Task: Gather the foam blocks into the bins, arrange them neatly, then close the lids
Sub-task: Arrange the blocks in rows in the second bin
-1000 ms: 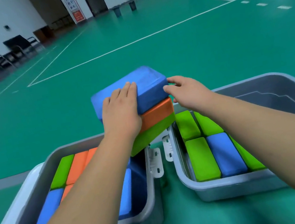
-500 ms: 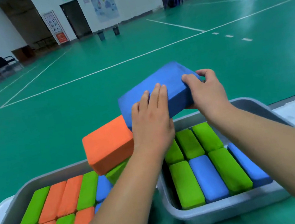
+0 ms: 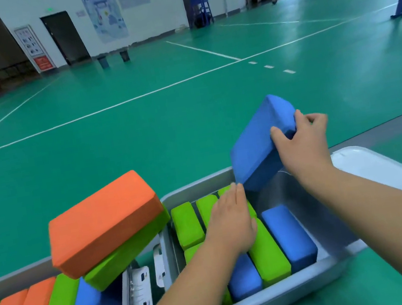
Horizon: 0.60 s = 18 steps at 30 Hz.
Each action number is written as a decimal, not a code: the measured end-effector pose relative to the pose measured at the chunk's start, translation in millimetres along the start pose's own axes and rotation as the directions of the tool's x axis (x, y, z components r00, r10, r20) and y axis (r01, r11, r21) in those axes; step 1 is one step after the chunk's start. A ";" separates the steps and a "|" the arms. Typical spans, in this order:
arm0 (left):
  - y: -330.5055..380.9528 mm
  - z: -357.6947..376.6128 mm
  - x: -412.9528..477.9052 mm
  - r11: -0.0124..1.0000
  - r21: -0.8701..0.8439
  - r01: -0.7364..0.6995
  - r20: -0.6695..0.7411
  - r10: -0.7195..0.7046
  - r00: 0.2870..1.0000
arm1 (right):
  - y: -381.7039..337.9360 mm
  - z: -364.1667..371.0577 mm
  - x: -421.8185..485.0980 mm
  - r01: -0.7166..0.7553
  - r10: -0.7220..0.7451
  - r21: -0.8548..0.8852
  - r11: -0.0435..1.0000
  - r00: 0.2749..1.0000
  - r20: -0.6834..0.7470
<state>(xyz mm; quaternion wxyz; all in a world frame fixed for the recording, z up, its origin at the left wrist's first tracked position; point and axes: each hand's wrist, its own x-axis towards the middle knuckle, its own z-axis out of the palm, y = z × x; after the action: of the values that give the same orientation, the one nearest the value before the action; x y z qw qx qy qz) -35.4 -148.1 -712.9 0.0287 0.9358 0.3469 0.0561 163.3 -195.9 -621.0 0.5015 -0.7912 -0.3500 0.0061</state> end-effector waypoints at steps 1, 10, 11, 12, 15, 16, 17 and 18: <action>1.4 7.2 0.8 1.000 0.009 -0.017 0.097 0.016 0.995 | 7.5 0.0 1.0 0.021 -0.020 -0.039 0.999 1.000 0.015; -7.4 42.7 -2.5 0.999 0.013 0.037 0.387 -0.039 0.921 | 34.6 -4.6 -2.4 0.215 -0.192 -0.165 0.963 0.971 0.143; -8.5 43.3 -2.1 0.999 0.002 0.040 0.379 -0.038 0.924 | 34.7 -5.2 -4.8 0.219 -0.192 -0.191 0.957 0.970 0.152; -9.2 43.1 -2.1 0.999 -0.005 0.043 0.376 -0.038 0.926 | 35.4 -4.5 -7.1 0.229 -0.197 -0.208 0.951 0.967 0.162; -11.3 42.9 -1.2 0.999 -0.016 0.046 0.379 -0.037 0.925 | 35.8 1.8 -10.0 0.246 -0.206 -0.206 0.947 0.958 0.197; -12.2 42.5 -1.4 0.999 -0.016 0.044 0.380 -0.035 0.924 | 34.6 3.9 -9.3 0.249 -0.208 -0.199 0.948 0.956 0.208; -12.9 42.2 -1.6 0.999 -0.013 0.040 0.380 -0.032 0.925 | 32.5 5.5 -8.2 0.254 -0.210 -0.194 0.948 0.953 0.220; -13.0 41.4 -2.0 0.999 -0.009 0.037 0.381 -0.031 0.924 | 30.3 6.7 -6.6 0.263 -0.217 -0.192 0.946 0.949 0.229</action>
<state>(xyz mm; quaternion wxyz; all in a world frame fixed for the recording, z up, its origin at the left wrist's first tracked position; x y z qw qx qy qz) -40.2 -140.2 -755.4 0.1037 0.9226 0.3503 -0.1243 172.5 -202.0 -650.7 0.3692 -0.7881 -0.4923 -0.0126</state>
